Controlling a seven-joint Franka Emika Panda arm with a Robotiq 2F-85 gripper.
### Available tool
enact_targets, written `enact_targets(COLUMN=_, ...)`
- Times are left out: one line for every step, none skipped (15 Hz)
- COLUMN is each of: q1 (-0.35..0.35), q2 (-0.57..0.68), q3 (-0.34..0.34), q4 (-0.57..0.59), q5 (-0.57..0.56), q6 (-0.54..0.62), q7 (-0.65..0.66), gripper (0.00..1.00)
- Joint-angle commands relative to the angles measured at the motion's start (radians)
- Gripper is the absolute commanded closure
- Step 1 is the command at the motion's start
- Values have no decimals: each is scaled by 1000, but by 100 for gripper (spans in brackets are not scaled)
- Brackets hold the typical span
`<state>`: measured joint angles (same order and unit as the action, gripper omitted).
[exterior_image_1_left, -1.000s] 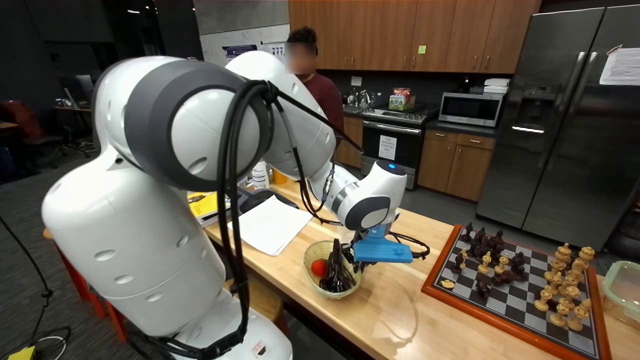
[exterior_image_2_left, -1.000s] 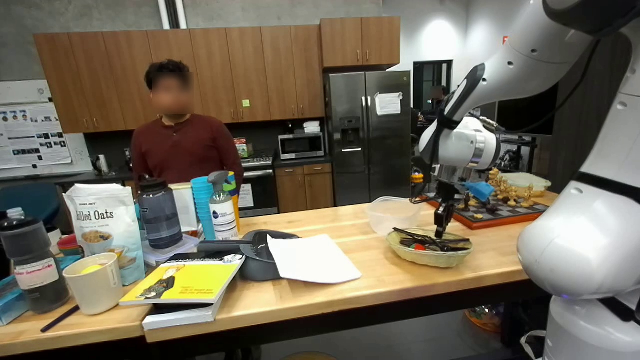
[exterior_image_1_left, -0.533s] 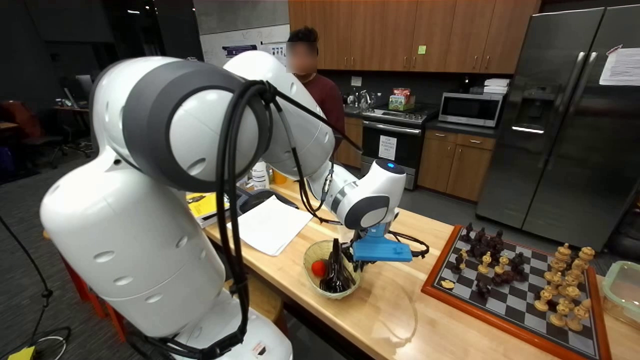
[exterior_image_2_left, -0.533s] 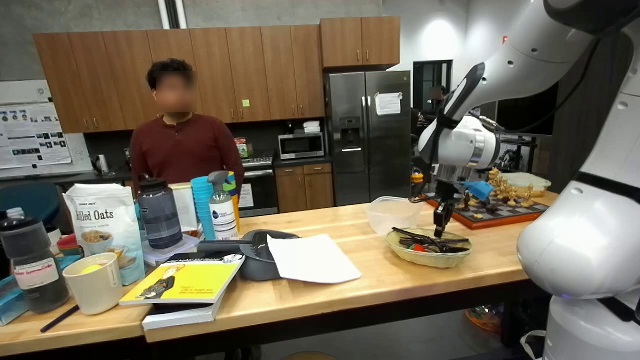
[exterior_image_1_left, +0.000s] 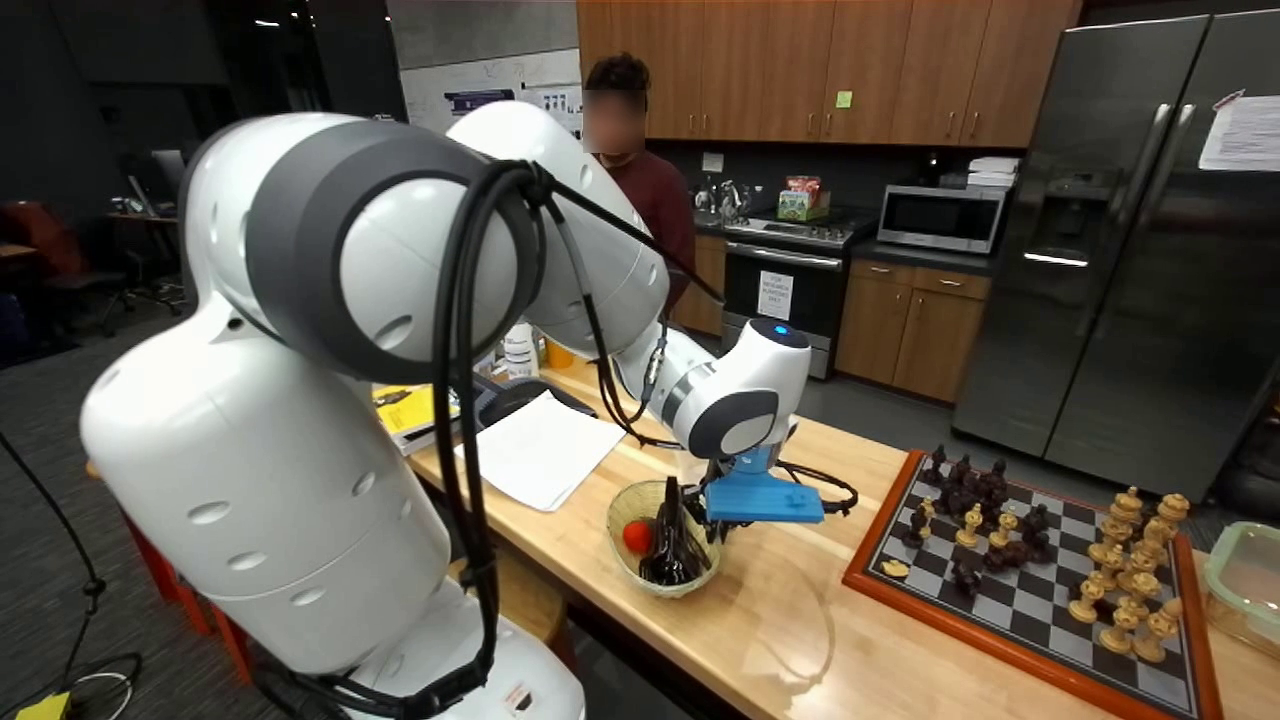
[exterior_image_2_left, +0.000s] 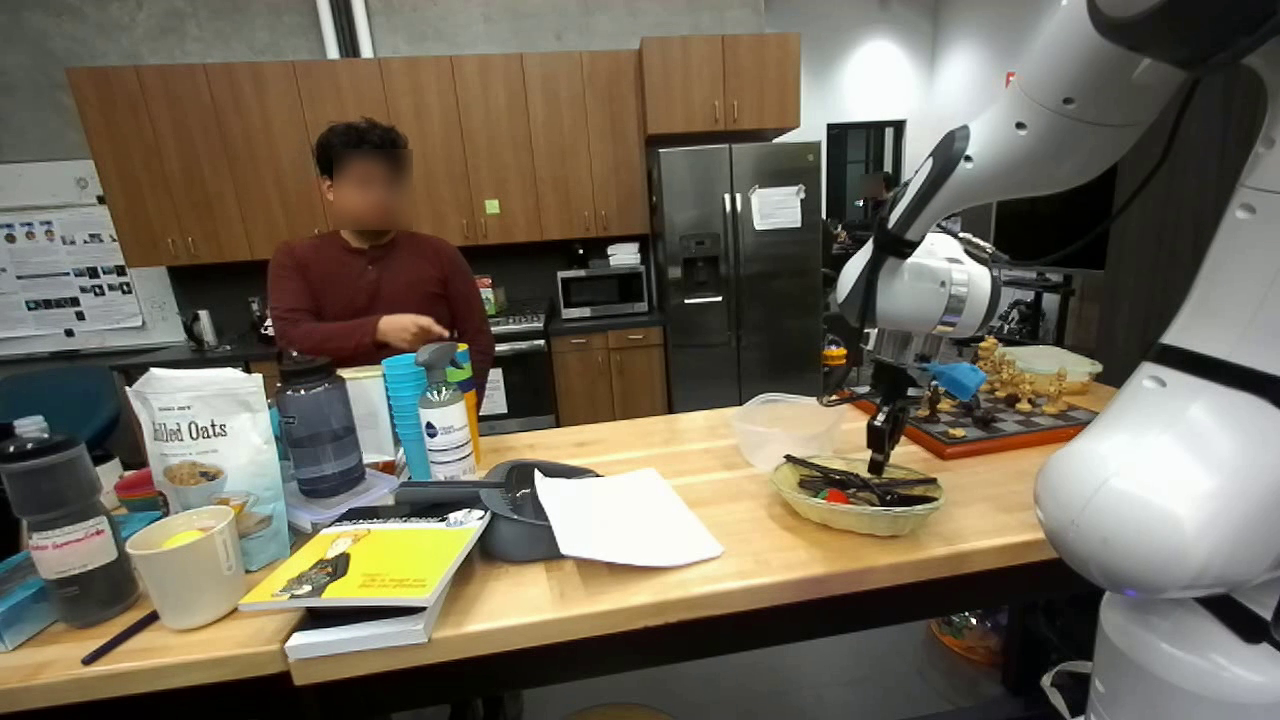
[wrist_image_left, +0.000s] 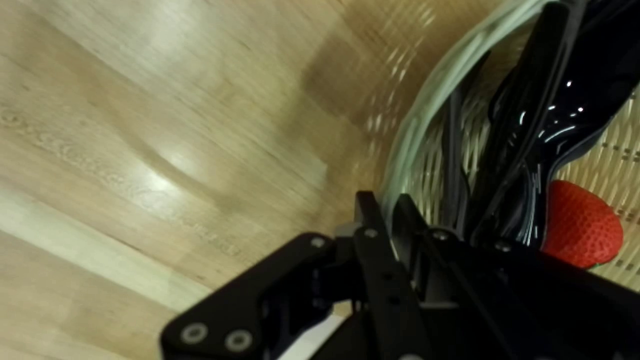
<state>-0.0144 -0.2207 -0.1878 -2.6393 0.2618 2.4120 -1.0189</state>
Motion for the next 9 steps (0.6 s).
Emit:
enact_targets(q1=0, q2=-11, q3=7, q4=-11, q5=0, q6=18, q7=9, gripper=97)
enact_targets(q1=0, q2=-10, q3=8, q4=-11, q5=0, q6=18, q7=10, gripper=97)
enact_targets(q1=1, q2=-10, q3=10, q4=-10, q5=-1, q6=18, q7=11, gripper=97)
enact_targets(q1=1, q2=-10, q3=11, q4=-10, q5=-2, q6=18, q7=13, gripper=97)
enact_targets(q1=1, q2=-12, q3=14, q4=-10, q5=-4, q6=18, q7=15, gripper=97)
enact_targets(q1=1, q2=-14, q3=16, q4=-11, q5=-5, q6=17, q7=18, gripper=97)
enact_targets(q1=1, q2=-15, q3=19, q4=-11, q5=-9, q6=18, q7=22, gripper=97)
enact_targets(q1=1, q2=-18, q3=23, q4=-11, q5=-13, q6=17, q7=27, gripper=97)
enact_targets(q1=1, q2=-20, q3=26, q4=-12, q5=-17, q6=17, q7=32, gripper=97)
